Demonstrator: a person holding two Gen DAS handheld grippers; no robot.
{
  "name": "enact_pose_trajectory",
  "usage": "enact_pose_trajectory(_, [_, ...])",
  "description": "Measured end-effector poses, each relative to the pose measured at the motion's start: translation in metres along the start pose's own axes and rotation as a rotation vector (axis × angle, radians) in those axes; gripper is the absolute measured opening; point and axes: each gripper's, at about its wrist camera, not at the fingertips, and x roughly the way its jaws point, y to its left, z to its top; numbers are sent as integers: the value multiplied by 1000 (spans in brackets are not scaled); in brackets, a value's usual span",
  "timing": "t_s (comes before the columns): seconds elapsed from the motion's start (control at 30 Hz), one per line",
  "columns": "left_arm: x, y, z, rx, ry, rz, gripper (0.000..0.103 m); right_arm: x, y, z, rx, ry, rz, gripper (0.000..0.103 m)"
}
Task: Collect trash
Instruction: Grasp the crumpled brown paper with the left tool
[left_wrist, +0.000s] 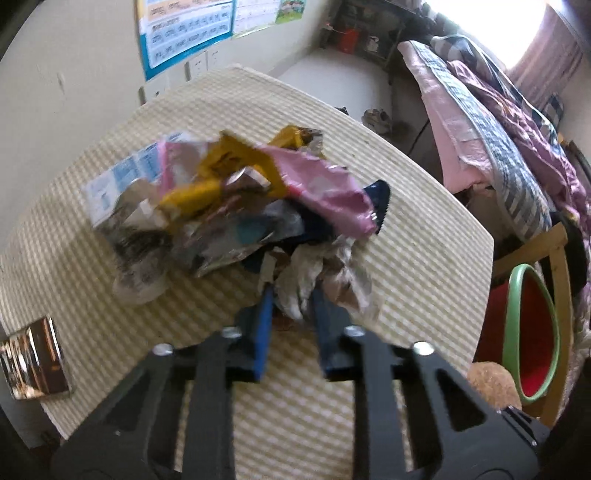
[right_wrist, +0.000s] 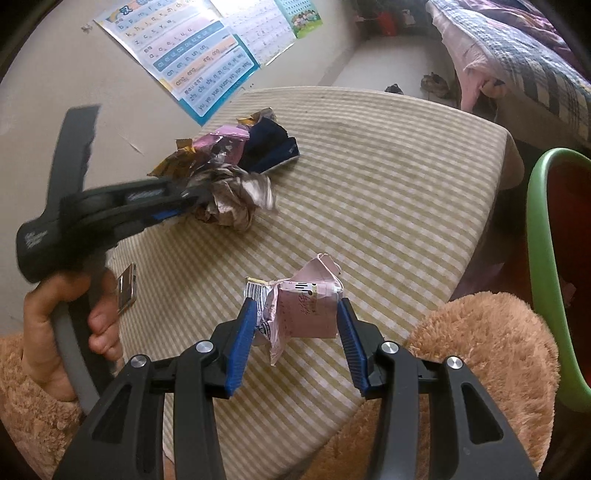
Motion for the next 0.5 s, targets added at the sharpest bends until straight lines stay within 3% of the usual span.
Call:
enact_pose_trajectory(0.37, [-38, 11, -41, -20, 8, -44, 11, 3, -3, 1, 13, 14, 8, 44])
enact_pose_trajectory(0.43, [-36, 7, -47, 9, 19, -23, 17, 4, -4, 1, 15, 18, 8, 44])
enact_pose_trajectory(0.5, [-34, 3, -51, 34, 21, -5, 32, 3, -3, 1, 13, 17, 8, 44])
